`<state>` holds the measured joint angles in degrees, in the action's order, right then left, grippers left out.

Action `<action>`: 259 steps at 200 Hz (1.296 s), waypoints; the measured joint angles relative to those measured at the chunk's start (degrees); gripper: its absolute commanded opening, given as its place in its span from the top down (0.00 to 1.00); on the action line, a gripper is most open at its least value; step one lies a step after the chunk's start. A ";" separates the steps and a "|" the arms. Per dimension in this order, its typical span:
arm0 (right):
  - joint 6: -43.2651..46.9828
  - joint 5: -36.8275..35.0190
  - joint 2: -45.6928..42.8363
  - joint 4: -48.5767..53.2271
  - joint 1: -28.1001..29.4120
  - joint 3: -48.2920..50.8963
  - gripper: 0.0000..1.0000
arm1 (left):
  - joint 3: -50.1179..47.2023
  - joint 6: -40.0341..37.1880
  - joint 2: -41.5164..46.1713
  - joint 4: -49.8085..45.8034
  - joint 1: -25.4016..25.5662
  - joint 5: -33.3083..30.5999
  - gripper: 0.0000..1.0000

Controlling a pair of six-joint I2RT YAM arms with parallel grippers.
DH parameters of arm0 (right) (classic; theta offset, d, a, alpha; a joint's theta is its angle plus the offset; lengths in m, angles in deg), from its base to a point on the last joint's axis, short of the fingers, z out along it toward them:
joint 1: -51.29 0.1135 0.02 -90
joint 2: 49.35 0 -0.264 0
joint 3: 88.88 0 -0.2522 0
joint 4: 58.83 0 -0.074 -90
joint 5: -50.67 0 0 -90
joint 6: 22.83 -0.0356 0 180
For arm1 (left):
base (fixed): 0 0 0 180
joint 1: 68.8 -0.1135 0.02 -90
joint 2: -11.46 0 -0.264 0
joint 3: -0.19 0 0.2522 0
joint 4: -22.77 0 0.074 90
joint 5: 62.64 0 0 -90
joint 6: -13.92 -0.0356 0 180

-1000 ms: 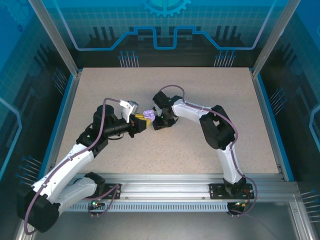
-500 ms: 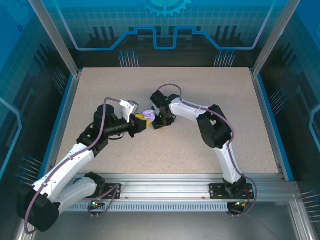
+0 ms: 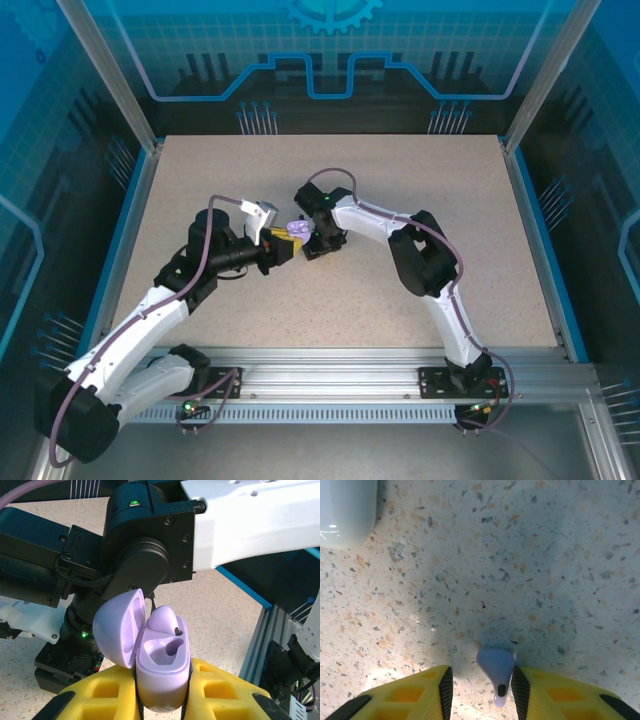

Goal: Insert wireless bluetooth earbuds into charging case

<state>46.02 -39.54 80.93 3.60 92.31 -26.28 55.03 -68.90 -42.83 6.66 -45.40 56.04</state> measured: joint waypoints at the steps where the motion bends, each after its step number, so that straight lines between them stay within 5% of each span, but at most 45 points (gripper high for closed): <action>1: 0.00 0.00 0.02 0.02 0.00 -0.02 0.60 | 0.00 0.00 0.00 0.00 0.00 0.00 0.81; 259: 1.70 -7.65 2.86 2.49 1.84 -4.85 0.68 | 0.00 0.00 0.76 -0.42 -0.26 -0.46 0.81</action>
<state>47.73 -47.19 83.79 6.09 94.14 -31.13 55.03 -68.90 -42.06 6.25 -45.66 55.59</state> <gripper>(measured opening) 0.345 0.208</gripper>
